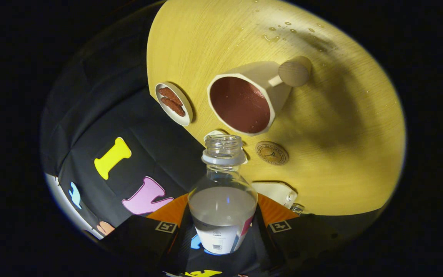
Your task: Take the bottle from table, then pour the juice into the cup, finally place the bottle on the coaster
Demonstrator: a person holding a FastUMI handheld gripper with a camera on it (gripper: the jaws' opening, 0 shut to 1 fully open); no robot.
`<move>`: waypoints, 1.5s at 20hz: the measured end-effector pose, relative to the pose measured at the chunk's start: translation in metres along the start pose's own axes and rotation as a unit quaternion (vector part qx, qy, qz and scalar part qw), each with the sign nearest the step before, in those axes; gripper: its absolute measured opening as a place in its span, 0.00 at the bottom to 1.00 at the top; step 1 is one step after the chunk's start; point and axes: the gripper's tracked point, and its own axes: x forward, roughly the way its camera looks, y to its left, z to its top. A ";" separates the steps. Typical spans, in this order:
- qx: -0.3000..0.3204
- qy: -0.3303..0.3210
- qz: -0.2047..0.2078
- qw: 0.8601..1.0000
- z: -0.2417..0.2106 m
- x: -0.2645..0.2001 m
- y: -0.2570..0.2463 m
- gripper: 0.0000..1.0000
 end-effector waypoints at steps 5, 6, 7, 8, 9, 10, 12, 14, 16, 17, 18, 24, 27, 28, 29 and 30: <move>-0.082 -0.012 0.020 0.996 -0.006 0.004 -0.024 0.71; -0.094 -0.012 0.035 0.995 -0.008 0.003 -0.025 0.71; -0.112 -0.012 0.047 0.992 -0.010 0.000 -0.025 0.71; -0.138 -0.015 0.060 0.988 -0.012 -0.006 -0.024 0.71; -0.173 -0.018 0.070 0.982 -0.016 -0.012 -0.024 0.71; -0.213 -0.019 0.070 0.974 -0.019 -0.019 -0.027 0.71; -0.300 -0.022 0.066 0.951 -0.025 -0.034 -0.032 0.71; -0.393 -0.013 0.061 0.917 -0.035 -0.048 -0.034 0.71; -0.491 -0.003 0.054 0.869 -0.042 -0.062 -0.038 0.71; -0.537 0.003 0.051 0.842 -0.046 -0.067 -0.040 0.71; -0.580 0.008 0.048 0.813 -0.048 -0.070 -0.041 0.71; -0.762 -0.009 0.097 0.640 -0.082 -0.079 -0.024 0.71; -0.837 -0.035 0.104 0.535 -0.092 -0.069 -0.018 0.71; -0.858 -0.044 0.111 0.500 -0.099 -0.063 -0.016 0.71; -0.874 -0.055 0.112 0.469 -0.103 -0.053 -0.014 0.71; -0.888 -0.062 0.114 0.442 -0.108 -0.044 -0.015 0.71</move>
